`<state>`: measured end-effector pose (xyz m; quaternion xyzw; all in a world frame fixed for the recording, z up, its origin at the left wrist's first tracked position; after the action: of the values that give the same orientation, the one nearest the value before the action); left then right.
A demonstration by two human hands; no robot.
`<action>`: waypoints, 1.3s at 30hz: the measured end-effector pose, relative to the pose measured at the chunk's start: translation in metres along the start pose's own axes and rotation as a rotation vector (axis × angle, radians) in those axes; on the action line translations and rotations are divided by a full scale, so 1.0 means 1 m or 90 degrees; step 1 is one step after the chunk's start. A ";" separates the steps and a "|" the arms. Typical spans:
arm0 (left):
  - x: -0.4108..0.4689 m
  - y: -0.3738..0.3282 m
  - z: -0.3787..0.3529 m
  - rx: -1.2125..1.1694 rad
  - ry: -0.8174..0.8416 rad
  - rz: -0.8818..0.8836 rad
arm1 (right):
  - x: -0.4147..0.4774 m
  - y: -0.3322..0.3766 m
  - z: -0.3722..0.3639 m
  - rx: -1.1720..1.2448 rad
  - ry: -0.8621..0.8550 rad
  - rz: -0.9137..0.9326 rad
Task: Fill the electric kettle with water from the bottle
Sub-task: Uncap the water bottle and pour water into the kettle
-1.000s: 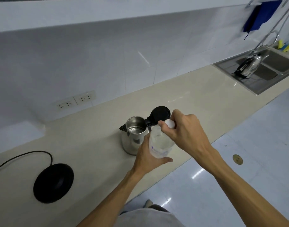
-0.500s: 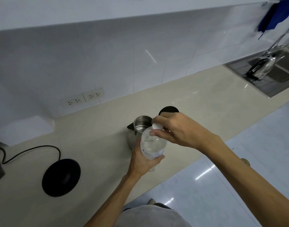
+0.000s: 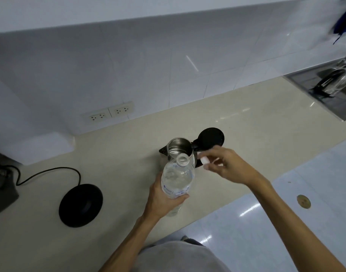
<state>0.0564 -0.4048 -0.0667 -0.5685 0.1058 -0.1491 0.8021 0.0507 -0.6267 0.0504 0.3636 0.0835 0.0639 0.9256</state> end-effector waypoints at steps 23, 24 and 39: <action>0.004 -0.023 0.011 -0.020 -0.008 -0.003 | -0.033 -0.001 -0.089 0.408 -0.137 -0.039; 0.006 -0.029 0.008 -0.026 -0.003 -0.012 | -0.032 0.013 -0.089 0.414 -0.117 -0.004; 0.028 -0.065 -0.017 -0.030 0.171 -0.086 | -0.027 0.039 -0.024 0.347 -0.399 0.018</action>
<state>0.0688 -0.4501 -0.0116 -0.5676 0.1774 -0.2747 0.7555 0.0174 -0.5875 0.0625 0.5982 -0.1937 -0.0614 0.7752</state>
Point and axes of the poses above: each hand's wrist, its own x-axis towards the middle knuckle, its own z-axis out of the back of the hand, y = z × x, the point moved 8 cm from there along x, towards the middle knuckle, and after that the axes turned 3 degrees about y, right-handed, at the moved point
